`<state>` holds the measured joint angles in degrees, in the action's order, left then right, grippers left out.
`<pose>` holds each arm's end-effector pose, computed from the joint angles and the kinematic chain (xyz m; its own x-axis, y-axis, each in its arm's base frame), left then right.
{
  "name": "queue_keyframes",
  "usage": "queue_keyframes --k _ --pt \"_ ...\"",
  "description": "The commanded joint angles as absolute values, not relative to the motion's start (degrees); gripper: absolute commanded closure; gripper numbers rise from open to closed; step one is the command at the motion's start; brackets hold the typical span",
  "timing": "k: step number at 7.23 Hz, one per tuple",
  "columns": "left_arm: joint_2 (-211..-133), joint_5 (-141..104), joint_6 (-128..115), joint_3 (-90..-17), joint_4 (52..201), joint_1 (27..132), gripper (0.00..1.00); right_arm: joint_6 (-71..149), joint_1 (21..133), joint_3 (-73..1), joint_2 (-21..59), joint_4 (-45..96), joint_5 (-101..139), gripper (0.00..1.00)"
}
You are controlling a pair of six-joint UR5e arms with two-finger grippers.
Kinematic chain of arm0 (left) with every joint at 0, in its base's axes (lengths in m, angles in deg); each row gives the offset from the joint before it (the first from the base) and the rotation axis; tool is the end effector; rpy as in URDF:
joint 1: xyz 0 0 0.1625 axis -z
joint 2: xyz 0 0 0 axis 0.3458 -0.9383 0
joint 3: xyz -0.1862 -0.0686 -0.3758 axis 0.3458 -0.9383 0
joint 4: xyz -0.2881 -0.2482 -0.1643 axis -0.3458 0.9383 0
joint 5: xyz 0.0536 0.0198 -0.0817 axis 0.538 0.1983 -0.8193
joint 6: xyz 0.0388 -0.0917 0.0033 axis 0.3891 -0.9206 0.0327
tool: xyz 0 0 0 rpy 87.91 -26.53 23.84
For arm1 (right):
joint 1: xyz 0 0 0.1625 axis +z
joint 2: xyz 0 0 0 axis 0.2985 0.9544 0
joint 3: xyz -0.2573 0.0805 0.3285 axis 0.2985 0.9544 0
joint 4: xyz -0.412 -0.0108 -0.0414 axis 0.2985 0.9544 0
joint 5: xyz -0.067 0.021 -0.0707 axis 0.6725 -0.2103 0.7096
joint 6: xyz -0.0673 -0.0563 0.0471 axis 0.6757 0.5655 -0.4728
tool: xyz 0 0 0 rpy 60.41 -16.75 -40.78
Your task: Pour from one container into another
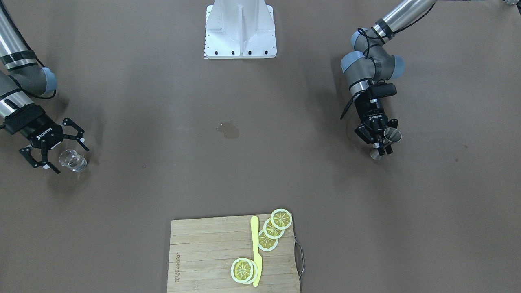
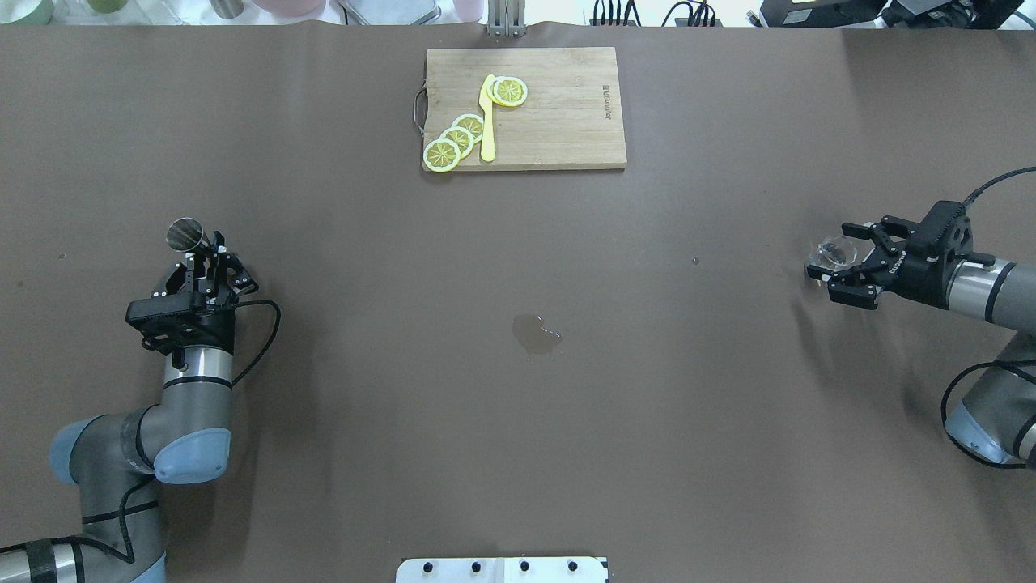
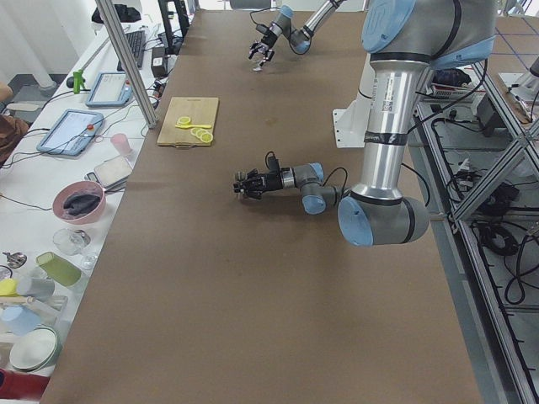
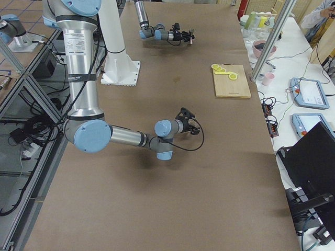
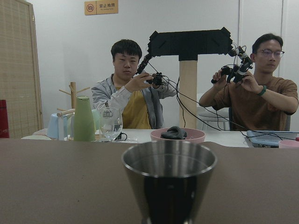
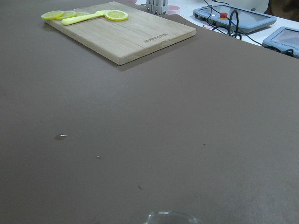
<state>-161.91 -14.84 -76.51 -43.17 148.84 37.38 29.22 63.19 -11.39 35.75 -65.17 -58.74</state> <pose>0.4612 -0.3808 0.5244 0.6942 -0.1854 -0.6955 0.7176 0.1026 0.6889 -0.2690 -0.4410 0.6172 0.5354 -0.7130 0.4528 -0.2098 0.4070 0.8890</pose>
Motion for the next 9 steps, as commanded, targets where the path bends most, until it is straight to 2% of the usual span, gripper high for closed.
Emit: queue_keyframes --k 1,5,9 --pt "-162.18 -15.01 -76.51 -43.11 148.74 37.37 1.0 28.39 64.73 -13.0 35.94 -64.93 -59.98 0.01" --pt "-164.55 -15.19 -76.33 -42.23 148.65 37.37 1.0 29.08 81.39 -17.31 34.37 -51.35 -80.06 0.0" --pt "-166.14 -15.1 -75.02 -41.08 148.65 37.37 1.0 29.35 97.06 -17.84 33.4 -22.91 -95.9 0.0"
